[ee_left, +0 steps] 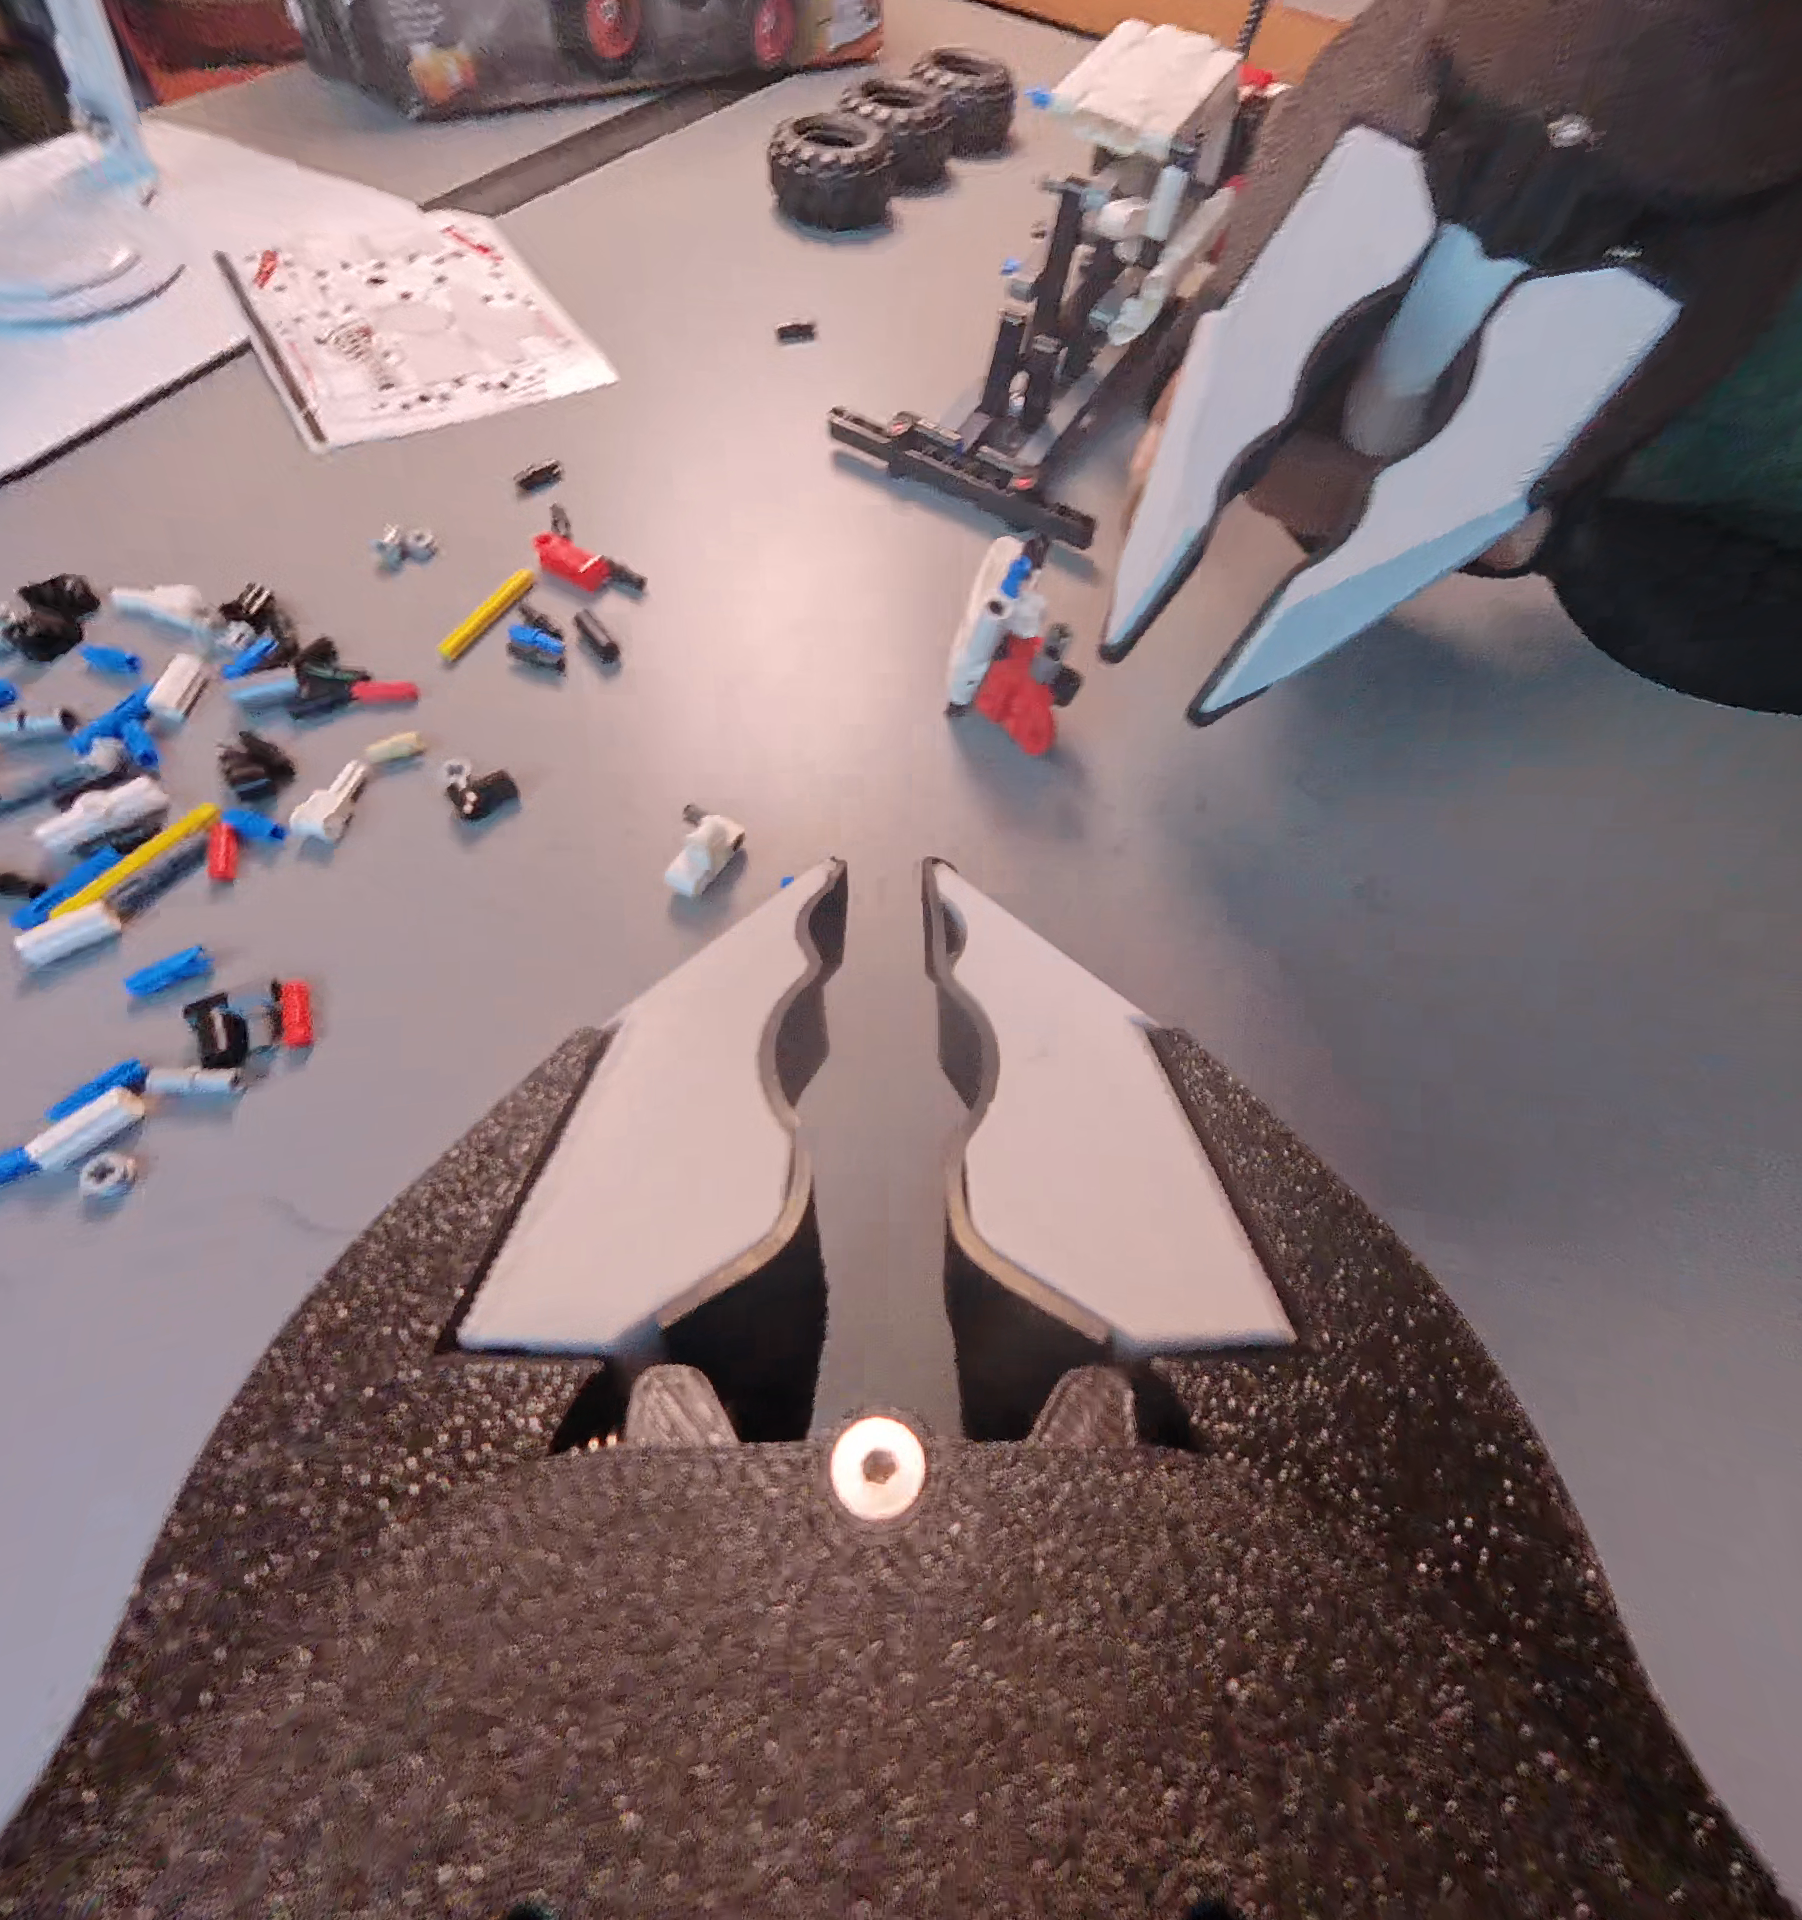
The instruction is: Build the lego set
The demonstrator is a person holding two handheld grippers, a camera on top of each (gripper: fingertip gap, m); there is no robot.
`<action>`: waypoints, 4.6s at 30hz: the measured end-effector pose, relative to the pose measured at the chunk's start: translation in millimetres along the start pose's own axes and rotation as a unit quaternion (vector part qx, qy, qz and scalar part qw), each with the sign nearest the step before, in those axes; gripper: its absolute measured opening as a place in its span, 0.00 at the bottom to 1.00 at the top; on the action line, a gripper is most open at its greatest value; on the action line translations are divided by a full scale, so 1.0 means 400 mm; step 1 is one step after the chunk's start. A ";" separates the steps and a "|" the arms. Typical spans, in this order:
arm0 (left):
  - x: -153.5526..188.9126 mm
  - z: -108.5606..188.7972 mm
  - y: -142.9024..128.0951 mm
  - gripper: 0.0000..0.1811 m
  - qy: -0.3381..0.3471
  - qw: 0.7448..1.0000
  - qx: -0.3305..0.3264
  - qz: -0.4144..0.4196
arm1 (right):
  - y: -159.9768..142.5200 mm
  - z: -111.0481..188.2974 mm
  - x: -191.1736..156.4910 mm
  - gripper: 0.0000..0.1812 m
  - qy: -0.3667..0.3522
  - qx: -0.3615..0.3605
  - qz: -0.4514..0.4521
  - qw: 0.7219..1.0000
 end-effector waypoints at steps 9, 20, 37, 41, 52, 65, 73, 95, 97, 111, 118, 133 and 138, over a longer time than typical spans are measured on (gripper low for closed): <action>-0.110 -0.075 0.021 0.15 0.011 0.997 -0.076 -0.005 | -0.015 -0.001 -0.012 0.09 0.004 -0.029 0.019 0.999; -0.069 -0.104 0.027 0.04 -0.020 0.992 -0.097 -0.074 | -0.027 0.007 0.009 0.09 -0.020 -0.013 -0.006 1.000; 0.097 -0.026 0.095 0.04 -0.407 0.890 -0.002 0.205 | 0.077 0.051 -0.028 0.02 -0.155 0.055 0.278 0.946; 0.100 -0.023 0.096 0.04 -0.442 0.862 -0.002 0.249 | 0.090 0.055 -0.033 0.02 -0.163 0.052 0.293 0.941; 0.103 -0.028 0.085 0.04 -0.444 0.854 -0.002 0.273 | 0.076 0.047 -0.030 0.02 -0.112 0.040 0.244 0.963; 0.070 0.023 0.112 0.04 -0.366 0.914 0.039 0.170 | 0.006 0.019 -0.032 0.02 -0.049 -0.034 0.177 0.982; 0.061 -0.074 -0.001 0.04 -0.075 0.984 -0.108 -0.117 | -0.046 0.011 -0.025 0.02 -0.012 -0.074 0.132 0.988; 0.067 -0.072 -0.034 0.11 -0.123 0.974 -0.138 -0.129 | -0.113 0.023 -0.048 0.11 0.064 -0.147 0.083 0.984; 0.051 -0.066 -0.026 0.11 -0.112 0.978 -0.133 -0.117 | -0.104 0.037 -0.029 0.11 0.048 -0.132 0.071 0.988; 0.022 -0.075 -0.014 0.12 -0.077 0.986 -0.119 -0.089 | -0.096 0.011 0.092 0.09 -0.019 -0.211 0.103 0.972; 0.025 -0.024 0.029 0.26 -0.181 0.982 -0.043 -0.039 | 0.056 -0.009 0.052 0.09 -0.030 0.021 0.190 0.981; 0.092 0.068 0.133 0.20 -0.320 0.939 0.127 0.020 | 0.117 0.020 0.046 0.09 -0.003 0.226 -0.009 0.974; 0.060 0.015 0.092 0.19 -0.214 0.976 0.041 -0.010 | 0.045 -0.011 0.049 0.13 -0.012 0.084 0.046 0.995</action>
Point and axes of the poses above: each gripper's, where its closed fingertips meet, z back along the fingers, y out of its top, x = y × z across the jaws, the point moved 6 cm from there along z, back along the fingers, and after that the axes turned 13 degrees about z, right-handed, at the moved point
